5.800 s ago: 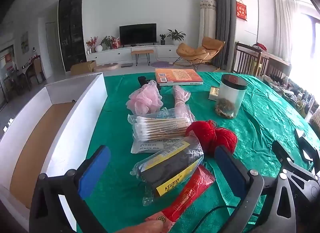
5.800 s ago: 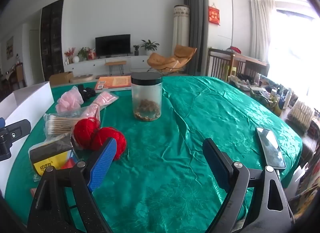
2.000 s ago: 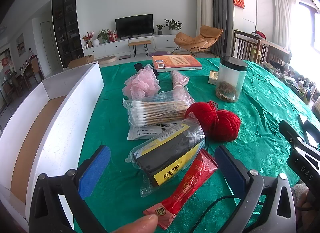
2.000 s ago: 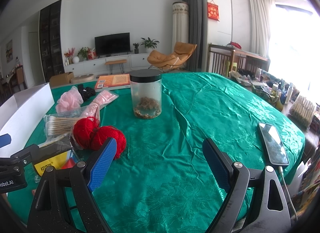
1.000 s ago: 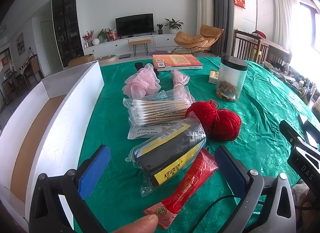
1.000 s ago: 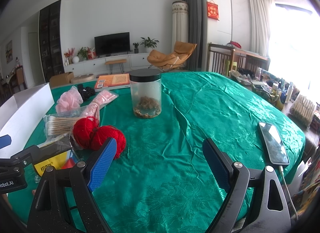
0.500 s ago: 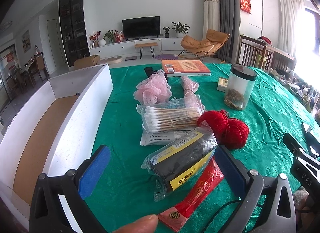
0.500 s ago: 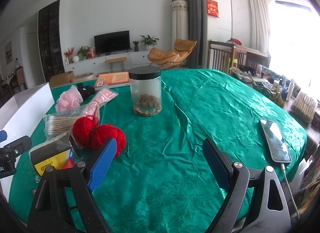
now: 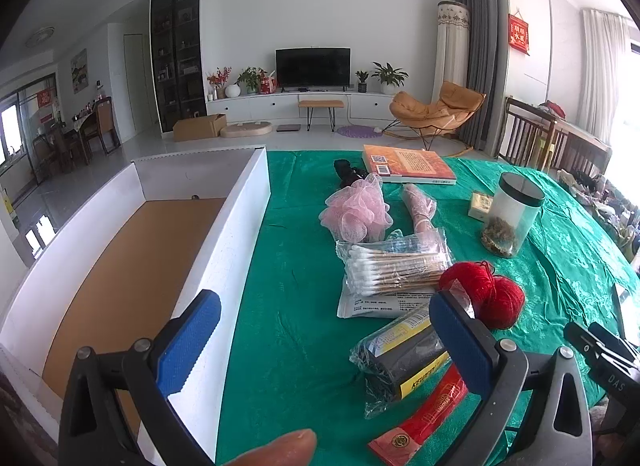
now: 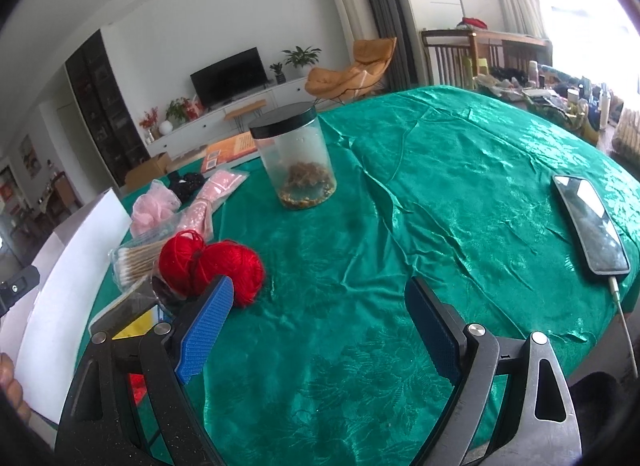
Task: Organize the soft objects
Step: 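Move the right tool toward the red snack packet while the left tool approaches the black package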
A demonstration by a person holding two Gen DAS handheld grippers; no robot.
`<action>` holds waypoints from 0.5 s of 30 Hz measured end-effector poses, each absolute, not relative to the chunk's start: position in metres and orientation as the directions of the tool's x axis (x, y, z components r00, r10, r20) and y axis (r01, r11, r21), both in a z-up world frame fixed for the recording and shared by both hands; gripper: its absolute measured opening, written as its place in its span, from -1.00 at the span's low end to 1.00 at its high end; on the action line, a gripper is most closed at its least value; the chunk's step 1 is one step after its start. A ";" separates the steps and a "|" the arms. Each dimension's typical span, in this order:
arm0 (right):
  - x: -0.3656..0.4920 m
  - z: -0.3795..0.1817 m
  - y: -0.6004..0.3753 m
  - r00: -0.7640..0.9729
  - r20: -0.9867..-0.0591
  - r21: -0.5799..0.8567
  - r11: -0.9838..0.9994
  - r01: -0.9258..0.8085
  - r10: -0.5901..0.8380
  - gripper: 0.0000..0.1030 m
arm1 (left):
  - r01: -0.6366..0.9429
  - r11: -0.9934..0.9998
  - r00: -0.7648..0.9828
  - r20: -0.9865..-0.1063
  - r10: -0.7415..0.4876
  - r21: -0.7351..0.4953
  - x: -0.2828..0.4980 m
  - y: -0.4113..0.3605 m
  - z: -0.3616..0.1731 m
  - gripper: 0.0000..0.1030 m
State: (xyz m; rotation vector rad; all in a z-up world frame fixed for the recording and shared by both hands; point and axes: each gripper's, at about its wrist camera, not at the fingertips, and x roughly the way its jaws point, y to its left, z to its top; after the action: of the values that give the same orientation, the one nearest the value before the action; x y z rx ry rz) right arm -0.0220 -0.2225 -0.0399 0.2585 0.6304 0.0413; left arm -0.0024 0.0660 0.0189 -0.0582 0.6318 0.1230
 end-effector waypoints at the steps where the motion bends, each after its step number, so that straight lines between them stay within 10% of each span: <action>1: -0.019 -0.041 -0.213 0.785 -0.593 0.259 0.966 -0.024 0.178 0.74 | -0.135 0.991 0.804 -0.587 0.099 -0.017 -0.004 0.068 0.021 1.00; 8: -0.024 -0.070 -0.087 0.470 -0.748 0.258 0.858 -0.443 0.468 0.74 | -0.139 0.990 0.821 -0.562 0.101 -0.025 -0.014 0.076 0.035 1.00; 15: -0.029 -0.099 -0.013 0.446 -0.845 -0.005 0.828 -0.560 0.297 0.74 | -0.139 0.990 0.808 -0.579 0.106 -0.013 -0.011 0.073 0.031 1.00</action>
State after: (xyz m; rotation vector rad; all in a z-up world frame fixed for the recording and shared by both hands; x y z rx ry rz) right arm -0.0288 -0.0131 -0.0991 -0.3032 0.9734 0.5408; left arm -0.0113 0.0733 0.0311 -0.0557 0.6156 0.1315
